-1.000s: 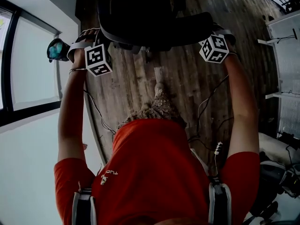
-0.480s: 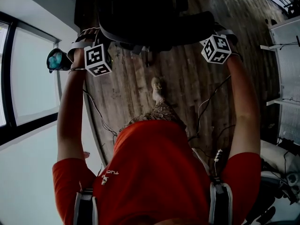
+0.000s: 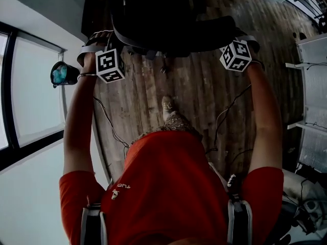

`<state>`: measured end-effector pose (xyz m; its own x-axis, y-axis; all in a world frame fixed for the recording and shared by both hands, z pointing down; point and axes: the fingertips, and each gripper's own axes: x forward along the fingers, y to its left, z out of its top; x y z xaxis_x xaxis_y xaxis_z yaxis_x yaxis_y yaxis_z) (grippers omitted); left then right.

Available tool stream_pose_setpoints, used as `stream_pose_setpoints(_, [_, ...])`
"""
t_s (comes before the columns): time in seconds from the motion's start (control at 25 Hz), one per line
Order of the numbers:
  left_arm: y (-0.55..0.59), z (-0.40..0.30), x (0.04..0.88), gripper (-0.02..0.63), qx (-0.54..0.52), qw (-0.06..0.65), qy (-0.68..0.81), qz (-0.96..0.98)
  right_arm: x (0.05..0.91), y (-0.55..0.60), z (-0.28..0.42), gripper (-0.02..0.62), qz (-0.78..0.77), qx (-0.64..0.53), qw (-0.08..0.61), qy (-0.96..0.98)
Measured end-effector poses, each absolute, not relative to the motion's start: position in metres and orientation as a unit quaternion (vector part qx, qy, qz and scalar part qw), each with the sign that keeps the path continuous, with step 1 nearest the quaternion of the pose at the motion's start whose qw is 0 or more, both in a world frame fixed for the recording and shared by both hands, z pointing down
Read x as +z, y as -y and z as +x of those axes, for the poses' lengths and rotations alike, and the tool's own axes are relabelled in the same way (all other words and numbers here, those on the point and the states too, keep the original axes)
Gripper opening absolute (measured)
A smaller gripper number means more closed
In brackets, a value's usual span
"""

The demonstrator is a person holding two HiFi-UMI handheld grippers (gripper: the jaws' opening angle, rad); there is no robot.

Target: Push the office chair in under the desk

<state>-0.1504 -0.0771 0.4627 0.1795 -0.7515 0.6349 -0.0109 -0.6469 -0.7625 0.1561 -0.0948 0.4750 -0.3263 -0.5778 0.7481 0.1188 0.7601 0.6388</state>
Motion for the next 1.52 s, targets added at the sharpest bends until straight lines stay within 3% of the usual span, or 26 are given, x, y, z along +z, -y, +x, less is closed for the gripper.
stream_pose_setpoints(0.8, [0.234,-0.151,0.469,0.081,-0.615,0.274,-0.28,-0.684,0.483,0.262,0.163,0.104,0.124,-0.321,0.555,0.757])
stream_pose_setpoints(1.52, [0.38,-0.18,0.465,0.084,-0.607,0.294,-0.286,-0.681,0.484,0.401,0.133,0.104,0.132,-0.314,0.555,0.759])
